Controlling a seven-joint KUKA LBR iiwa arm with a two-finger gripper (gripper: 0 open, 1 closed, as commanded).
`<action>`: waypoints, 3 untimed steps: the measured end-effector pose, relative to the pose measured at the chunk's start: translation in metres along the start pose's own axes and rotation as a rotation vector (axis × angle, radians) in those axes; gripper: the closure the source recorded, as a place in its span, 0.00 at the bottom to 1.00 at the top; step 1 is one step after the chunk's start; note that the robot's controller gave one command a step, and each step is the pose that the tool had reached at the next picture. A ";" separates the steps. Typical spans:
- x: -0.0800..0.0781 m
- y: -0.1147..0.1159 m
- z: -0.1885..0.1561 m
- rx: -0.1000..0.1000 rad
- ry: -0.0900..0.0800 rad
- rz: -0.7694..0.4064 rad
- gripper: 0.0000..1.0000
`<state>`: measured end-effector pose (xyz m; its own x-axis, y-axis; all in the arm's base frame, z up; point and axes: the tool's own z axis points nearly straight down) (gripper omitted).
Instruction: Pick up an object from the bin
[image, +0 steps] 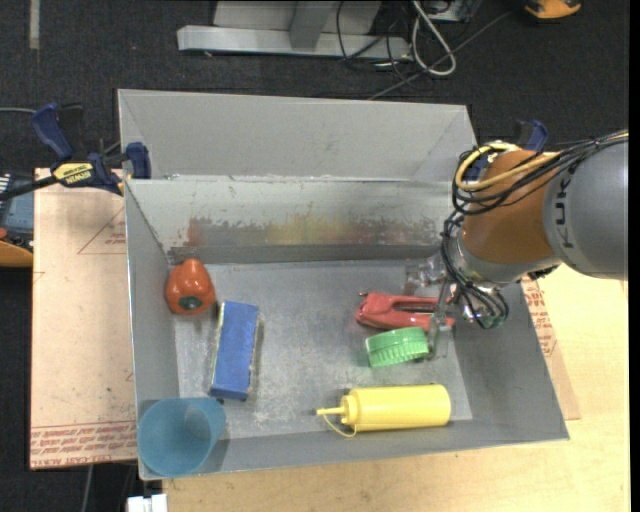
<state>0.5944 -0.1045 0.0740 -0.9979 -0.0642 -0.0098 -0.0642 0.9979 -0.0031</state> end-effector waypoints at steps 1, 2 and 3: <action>0.002 0.060 0.003 0.001 -0.008 -0.145 1.00; 0.002 0.060 0.003 0.001 -0.008 -0.145 1.00; -0.014 0.056 -0.075 0.002 -0.019 -0.136 1.00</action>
Offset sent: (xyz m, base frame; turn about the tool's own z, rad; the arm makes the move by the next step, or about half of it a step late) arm 0.0000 0.0000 0.0000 0.0000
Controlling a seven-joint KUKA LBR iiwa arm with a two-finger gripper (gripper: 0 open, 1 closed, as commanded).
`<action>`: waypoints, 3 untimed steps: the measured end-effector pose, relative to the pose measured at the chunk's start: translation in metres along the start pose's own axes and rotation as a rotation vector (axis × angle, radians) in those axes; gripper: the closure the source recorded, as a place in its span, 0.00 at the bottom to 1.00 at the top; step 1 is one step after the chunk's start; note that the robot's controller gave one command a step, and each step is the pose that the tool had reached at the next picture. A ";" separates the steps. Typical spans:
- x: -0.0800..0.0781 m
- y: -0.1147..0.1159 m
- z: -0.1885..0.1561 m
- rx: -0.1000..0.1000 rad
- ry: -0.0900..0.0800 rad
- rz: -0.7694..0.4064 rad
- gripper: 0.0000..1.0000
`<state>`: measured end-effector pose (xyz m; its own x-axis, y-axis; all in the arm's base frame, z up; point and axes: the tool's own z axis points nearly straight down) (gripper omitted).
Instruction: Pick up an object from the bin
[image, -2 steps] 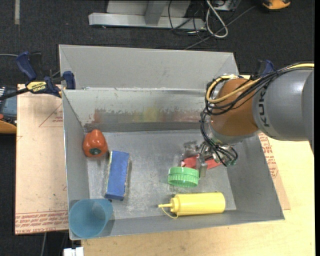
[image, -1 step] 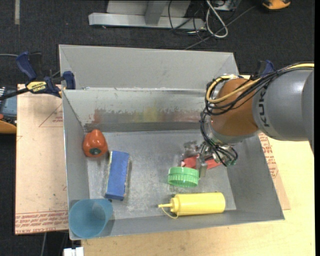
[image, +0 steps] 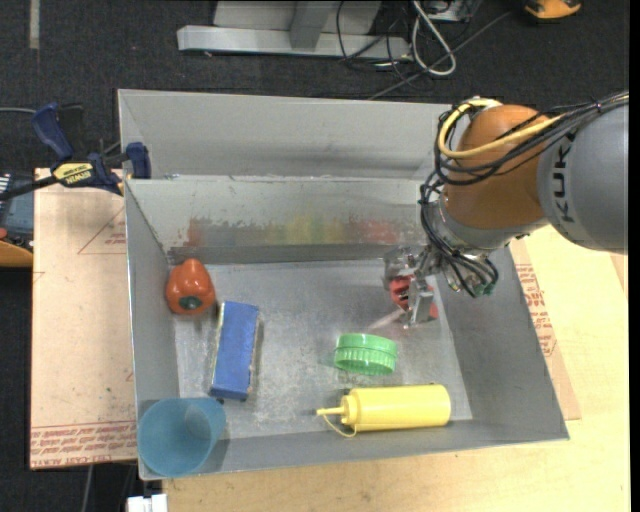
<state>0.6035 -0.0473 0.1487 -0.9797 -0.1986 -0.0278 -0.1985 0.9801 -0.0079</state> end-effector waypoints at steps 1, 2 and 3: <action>0.014 0.009 -0.051 -0.005 0.015 0.018 1.00; -0.029 -0.013 -0.125 0.000 -0.004 0.045 1.00; -0.004 0.010 -0.099 0.001 -0.001 0.025 1.00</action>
Offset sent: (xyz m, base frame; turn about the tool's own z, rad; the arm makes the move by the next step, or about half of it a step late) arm 0.0232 -0.0072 0.1208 0.0445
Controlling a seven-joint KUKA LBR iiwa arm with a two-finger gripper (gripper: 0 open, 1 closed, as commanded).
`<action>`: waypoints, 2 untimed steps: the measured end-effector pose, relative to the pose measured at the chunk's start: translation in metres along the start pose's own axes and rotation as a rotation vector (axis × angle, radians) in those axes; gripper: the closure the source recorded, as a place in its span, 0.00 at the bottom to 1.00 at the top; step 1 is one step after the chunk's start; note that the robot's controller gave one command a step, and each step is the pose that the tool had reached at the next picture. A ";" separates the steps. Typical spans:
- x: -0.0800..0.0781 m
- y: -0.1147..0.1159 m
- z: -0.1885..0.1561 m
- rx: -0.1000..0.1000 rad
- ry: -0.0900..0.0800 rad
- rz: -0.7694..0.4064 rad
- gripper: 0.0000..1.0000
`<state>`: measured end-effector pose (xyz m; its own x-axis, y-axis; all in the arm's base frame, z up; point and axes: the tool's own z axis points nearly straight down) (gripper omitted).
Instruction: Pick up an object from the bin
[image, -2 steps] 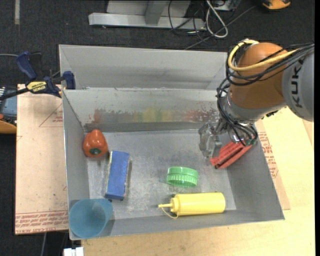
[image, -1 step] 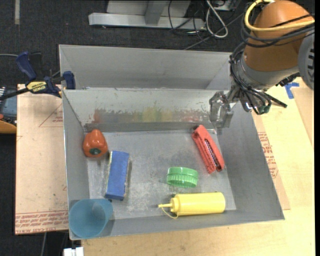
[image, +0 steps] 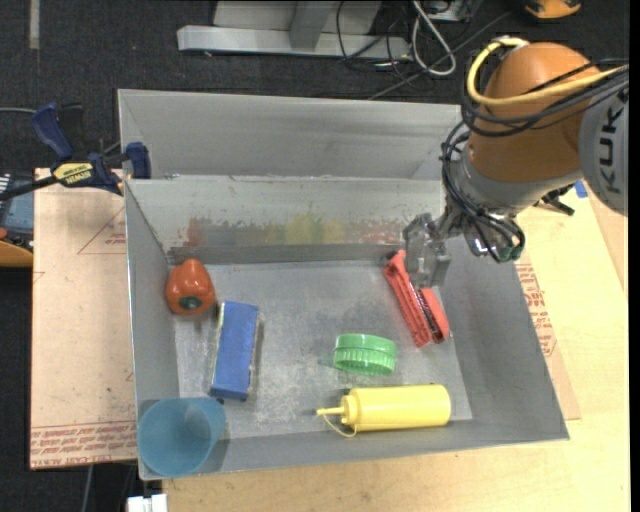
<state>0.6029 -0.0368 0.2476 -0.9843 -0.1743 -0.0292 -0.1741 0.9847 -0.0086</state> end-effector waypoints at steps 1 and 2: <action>0.020 0.022 0.023 -0.009 0.017 -0.076 1.00; -0.014 0.046 0.045 -0.008 0.010 -0.140 1.00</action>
Offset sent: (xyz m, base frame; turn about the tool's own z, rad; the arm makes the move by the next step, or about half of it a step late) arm 0.0057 0.0466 -0.0456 -0.1386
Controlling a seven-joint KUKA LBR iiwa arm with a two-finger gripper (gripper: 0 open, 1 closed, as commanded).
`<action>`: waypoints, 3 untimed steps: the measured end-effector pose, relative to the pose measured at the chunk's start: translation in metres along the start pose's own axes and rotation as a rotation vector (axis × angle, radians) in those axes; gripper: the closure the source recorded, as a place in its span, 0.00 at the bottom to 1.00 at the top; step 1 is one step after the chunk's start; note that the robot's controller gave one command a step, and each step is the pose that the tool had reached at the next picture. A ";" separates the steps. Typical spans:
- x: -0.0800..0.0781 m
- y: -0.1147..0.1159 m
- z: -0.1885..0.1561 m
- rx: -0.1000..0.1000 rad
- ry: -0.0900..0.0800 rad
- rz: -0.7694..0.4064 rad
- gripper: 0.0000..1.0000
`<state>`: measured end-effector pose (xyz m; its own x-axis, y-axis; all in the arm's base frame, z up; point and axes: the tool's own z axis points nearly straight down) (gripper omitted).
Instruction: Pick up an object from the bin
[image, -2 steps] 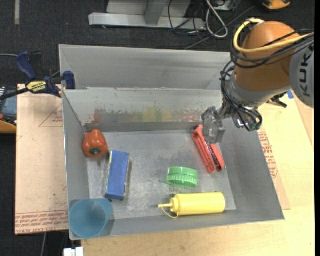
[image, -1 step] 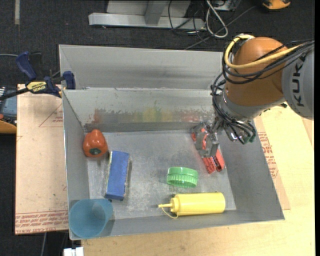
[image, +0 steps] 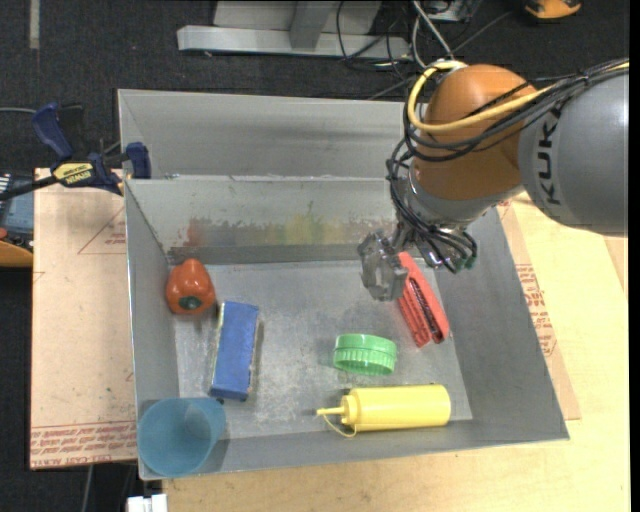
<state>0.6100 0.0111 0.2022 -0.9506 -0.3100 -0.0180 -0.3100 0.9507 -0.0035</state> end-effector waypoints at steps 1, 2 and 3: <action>0.030 -0.029 0.002 0.002 0.002 -0.056 0.00; 0.029 -0.028 0.002 0.001 0.000 -0.058 0.00; 0.036 -0.019 0.019 0.005 -0.007 -0.087 0.00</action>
Offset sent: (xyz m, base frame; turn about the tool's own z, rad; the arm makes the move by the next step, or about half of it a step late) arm 0.0000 0.0000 0.0000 0.0000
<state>0.5825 -0.0181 0.1831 -0.9197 -0.3919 -0.0241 -0.3917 0.9200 -0.0105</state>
